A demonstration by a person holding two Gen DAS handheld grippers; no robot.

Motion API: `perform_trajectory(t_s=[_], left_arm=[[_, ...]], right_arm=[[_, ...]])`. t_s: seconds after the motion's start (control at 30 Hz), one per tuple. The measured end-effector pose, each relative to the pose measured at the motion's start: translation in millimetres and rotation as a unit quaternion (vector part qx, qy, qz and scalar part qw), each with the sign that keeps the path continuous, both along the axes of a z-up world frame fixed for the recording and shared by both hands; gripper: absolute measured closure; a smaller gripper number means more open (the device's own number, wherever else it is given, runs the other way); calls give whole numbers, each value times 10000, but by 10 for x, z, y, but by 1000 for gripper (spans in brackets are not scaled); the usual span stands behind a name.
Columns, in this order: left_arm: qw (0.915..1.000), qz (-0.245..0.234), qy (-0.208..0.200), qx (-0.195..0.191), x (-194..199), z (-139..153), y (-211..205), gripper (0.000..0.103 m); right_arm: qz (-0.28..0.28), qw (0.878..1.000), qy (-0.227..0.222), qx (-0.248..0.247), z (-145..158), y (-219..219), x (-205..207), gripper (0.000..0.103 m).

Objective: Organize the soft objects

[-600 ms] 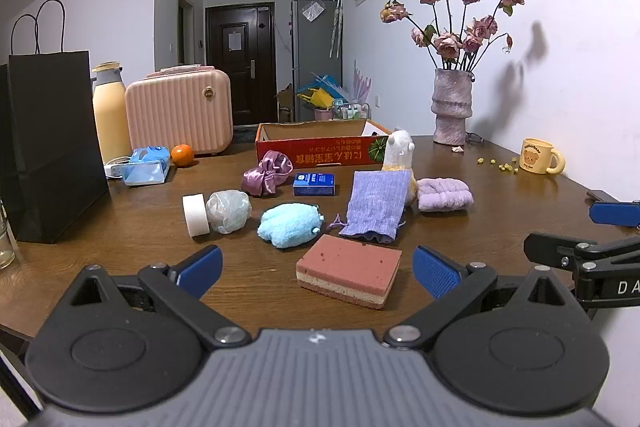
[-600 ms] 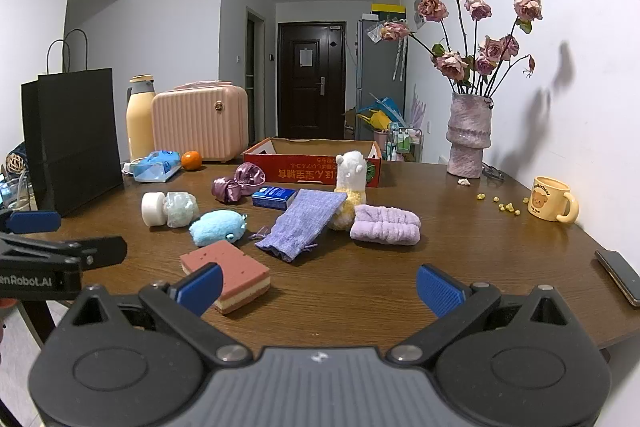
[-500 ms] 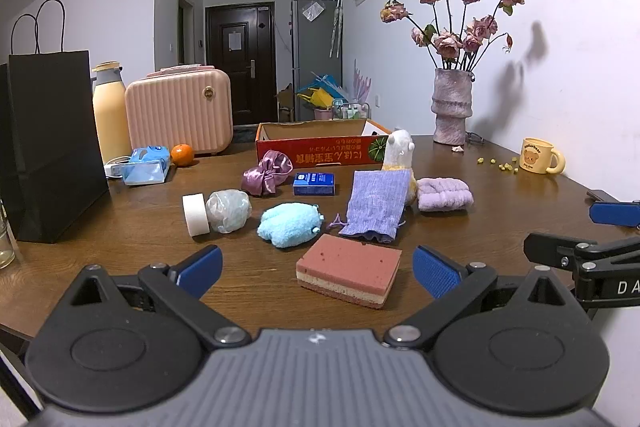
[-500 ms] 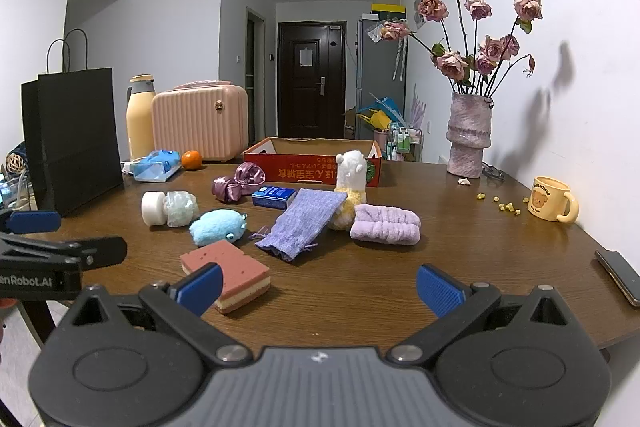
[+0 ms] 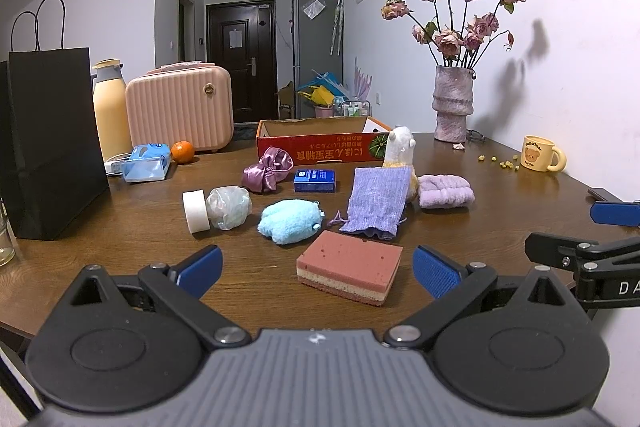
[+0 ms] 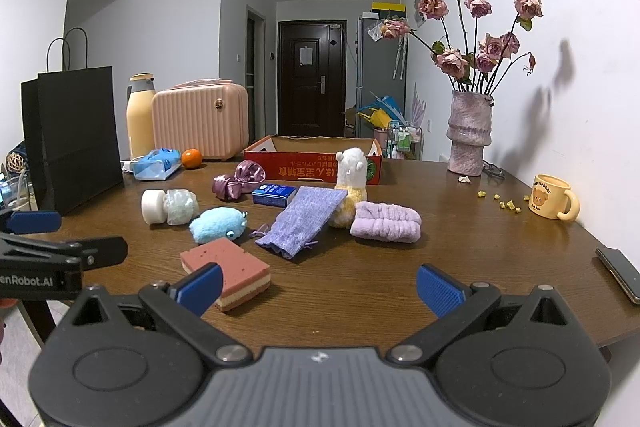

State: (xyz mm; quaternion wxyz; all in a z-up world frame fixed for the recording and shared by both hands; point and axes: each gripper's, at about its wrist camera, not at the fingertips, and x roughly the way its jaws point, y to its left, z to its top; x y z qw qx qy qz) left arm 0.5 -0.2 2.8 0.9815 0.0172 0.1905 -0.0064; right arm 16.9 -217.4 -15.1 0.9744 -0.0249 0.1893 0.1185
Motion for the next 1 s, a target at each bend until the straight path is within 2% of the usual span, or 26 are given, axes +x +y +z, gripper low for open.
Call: perform_trajectory(t_s=[0.33, 0.43, 0.63, 1.0], left_arm=[[10000, -5, 15, -4, 6, -2, 4, 0], [10000, 4, 26, -15, 32, -127, 23, 0], [10000, 10, 41, -14, 34, -169, 29, 0], [10000, 9, 44, -12, 37, -169, 28, 0]], right_arm=[[-1, 10000, 7, -5, -12, -1, 8, 0], [-2, 10000, 8, -6, -18, 0, 9, 0], [-1, 10000, 8, -7, -11, 1, 7, 0], [-2, 10000, 8, -9, -11, 2, 8, 0]])
